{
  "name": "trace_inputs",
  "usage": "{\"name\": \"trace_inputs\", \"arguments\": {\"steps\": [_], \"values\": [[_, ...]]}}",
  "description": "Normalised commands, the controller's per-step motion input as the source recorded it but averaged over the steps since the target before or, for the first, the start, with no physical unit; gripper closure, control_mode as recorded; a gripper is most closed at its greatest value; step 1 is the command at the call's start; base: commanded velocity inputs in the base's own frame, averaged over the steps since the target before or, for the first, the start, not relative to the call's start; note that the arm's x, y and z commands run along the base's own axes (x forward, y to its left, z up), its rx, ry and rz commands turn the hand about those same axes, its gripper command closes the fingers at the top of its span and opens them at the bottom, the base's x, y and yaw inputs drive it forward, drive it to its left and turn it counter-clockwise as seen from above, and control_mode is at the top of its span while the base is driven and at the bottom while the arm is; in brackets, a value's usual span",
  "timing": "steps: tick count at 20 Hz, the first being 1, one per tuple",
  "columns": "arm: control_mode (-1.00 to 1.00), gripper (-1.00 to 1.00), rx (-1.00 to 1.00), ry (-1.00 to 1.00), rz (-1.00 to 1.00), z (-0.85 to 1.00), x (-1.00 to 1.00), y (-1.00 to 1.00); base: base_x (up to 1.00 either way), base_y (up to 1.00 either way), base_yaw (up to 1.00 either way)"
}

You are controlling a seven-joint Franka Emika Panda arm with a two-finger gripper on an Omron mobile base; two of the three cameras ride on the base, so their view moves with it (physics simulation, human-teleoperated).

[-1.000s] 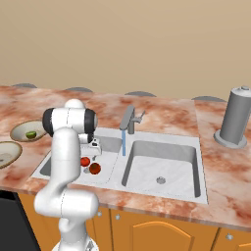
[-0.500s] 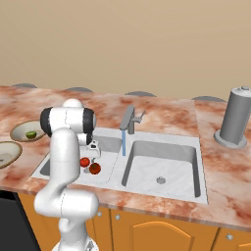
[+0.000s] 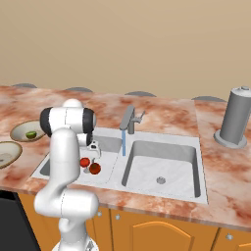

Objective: Pick the tomatos from the sink and place them in one bowl. Place the kiwi in the other bowl. Then turn off the sink faucet.

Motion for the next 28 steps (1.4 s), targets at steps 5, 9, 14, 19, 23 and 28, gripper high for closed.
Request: {"name": "trace_inputs", "arguments": {"steps": [5,9,14,19,23,28], "values": [[-1.0,-1.0,0.0,-0.04,0.0,-0.22,-0.34,-0.33,0.0,0.0,0.0],[-1.0,-1.0,0.0,-0.05,0.0,-0.18,-0.4,-0.32,0.0,0.0,0.0],[-1.0,-1.0,0.0,-0.02,0.0,-0.28,-0.38,-0.08,0.0,0.0,0.0],[-1.0,-1.0,0.0,-0.01,0.02,-0.3,-0.32,0.07,0.0,0.0,0.0],[-1.0,-1.0,0.0,0.0,0.0,-0.24,-0.44,0.0,0.0,0.0,0.0],[-1.0,-1.0,0.0,0.0,0.0,-0.21,-0.54,0.0,0.0,0.0,0.0]]}}
